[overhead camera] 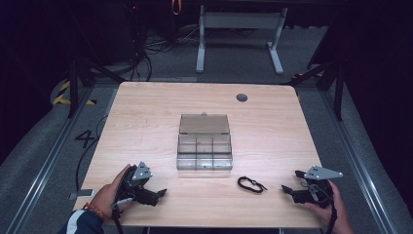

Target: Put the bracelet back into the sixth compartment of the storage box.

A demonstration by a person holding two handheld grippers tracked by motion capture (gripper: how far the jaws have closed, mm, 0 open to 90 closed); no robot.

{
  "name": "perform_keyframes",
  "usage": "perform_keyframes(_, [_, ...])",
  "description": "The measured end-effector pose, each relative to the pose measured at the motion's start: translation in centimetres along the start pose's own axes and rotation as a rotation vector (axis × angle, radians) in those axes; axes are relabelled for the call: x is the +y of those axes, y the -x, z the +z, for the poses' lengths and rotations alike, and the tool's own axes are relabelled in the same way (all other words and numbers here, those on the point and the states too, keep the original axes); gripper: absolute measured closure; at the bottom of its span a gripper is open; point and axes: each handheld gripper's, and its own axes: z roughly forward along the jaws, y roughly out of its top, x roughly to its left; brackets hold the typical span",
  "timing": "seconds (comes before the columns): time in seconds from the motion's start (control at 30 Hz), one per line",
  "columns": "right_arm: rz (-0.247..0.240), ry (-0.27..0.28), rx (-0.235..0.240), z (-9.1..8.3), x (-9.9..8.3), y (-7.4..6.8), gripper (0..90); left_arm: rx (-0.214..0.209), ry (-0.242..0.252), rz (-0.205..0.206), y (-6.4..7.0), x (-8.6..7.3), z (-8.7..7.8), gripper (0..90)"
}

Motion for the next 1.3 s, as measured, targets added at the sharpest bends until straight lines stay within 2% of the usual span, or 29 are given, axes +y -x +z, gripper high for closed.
perform_keyframes(0.37, [-0.001,-0.028,0.001,0.1,0.4,0.1,19.2,-0.001,0.000,0.002,0.0,0.1,0.0,0.0])
perform_keyframes(0.5, [-0.014,-0.078,0.013,0.0,0.9,0.2,19.2,-0.001,-0.001,0.003,0.0,0.1,0.0,0.0])
perform_keyframes(0.6, [-0.041,-0.132,0.039,-0.1,1.4,0.5,19.4,0.000,0.000,0.002,0.0,0.1,0.0,0.0])
perform_keyframes(0.7, [-0.049,-0.155,0.050,-0.1,1.7,0.5,22.9,-0.001,-0.001,0.003,0.0,0.1,0.0,0.0])
perform_keyframes(0.73, [-0.065,-0.165,0.074,-0.2,2.3,0.5,24.8,0.000,0.000,0.002,0.0,0.1,0.0,0.0])
perform_keyframes(0.87, [-0.079,-0.140,0.085,-0.6,3.2,0.1,27.4,-0.003,-0.001,0.005,-0.1,0.0,0.0,0.0])
perform_keyframes(0.9, [-0.106,-0.127,0.091,-0.9,4.0,-0.4,28.0,-0.002,0.002,0.002,-0.1,0.0,0.0,0.0])
perform_keyframes(1.03, [-0.135,-0.096,0.117,-1.0,5.2,-1.2,30.7,0.001,0.001,-0.002,-0.1,0.0,0.0,0.0])
perform_keyframes(1.17, [-0.153,-0.096,0.131,-0.7,5.9,-1.8,31.8,0.001,0.000,-0.001,-0.1,0.0,0.0,0.0])
perform_keyframes(1.3, [-0.193,-0.104,0.158,0.1,7.1,-2.9,33.0,0.000,0.001,-0.001,-0.1,0.0,0.0,0.0])
